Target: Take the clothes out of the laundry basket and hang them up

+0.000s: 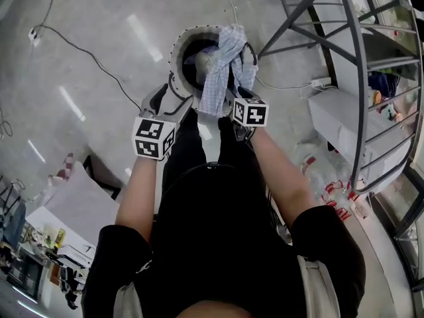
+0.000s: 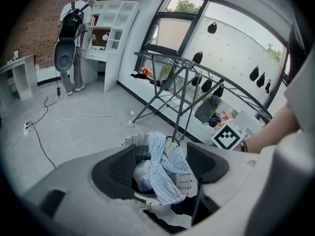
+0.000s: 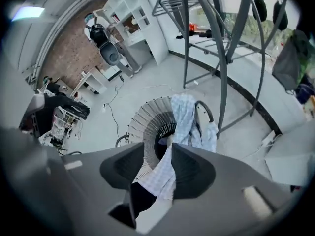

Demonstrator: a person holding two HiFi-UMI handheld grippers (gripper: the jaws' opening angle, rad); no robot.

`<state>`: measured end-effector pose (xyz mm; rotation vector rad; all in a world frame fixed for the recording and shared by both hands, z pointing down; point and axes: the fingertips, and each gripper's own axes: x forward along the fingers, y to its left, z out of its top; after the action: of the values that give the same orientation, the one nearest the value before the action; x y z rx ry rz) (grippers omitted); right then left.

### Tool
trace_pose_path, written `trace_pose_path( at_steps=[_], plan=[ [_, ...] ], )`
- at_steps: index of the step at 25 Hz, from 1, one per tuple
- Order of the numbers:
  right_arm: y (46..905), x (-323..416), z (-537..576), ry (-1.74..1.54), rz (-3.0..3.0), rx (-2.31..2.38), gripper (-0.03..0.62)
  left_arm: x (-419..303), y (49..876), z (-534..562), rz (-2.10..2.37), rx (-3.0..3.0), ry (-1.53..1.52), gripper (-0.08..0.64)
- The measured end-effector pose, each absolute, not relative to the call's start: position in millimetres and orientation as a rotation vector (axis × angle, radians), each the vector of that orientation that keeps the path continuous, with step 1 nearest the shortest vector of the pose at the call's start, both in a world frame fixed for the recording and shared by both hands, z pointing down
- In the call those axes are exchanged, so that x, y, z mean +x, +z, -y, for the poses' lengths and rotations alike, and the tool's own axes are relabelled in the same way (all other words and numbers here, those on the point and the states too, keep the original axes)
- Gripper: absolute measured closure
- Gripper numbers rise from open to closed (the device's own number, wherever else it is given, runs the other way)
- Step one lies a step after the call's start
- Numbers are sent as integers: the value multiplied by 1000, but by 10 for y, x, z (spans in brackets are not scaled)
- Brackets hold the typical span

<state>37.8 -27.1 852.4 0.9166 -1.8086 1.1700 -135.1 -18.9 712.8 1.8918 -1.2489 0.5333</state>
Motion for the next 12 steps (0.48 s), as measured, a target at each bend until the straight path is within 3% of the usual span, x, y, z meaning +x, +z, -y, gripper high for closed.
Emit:
trace_pose_path(
  at_steps=[12],
  plan=[
    [10013,399,-530,1367,1429,977,364,-1478,8106,-41,1039,1928,618,227]
  ],
)
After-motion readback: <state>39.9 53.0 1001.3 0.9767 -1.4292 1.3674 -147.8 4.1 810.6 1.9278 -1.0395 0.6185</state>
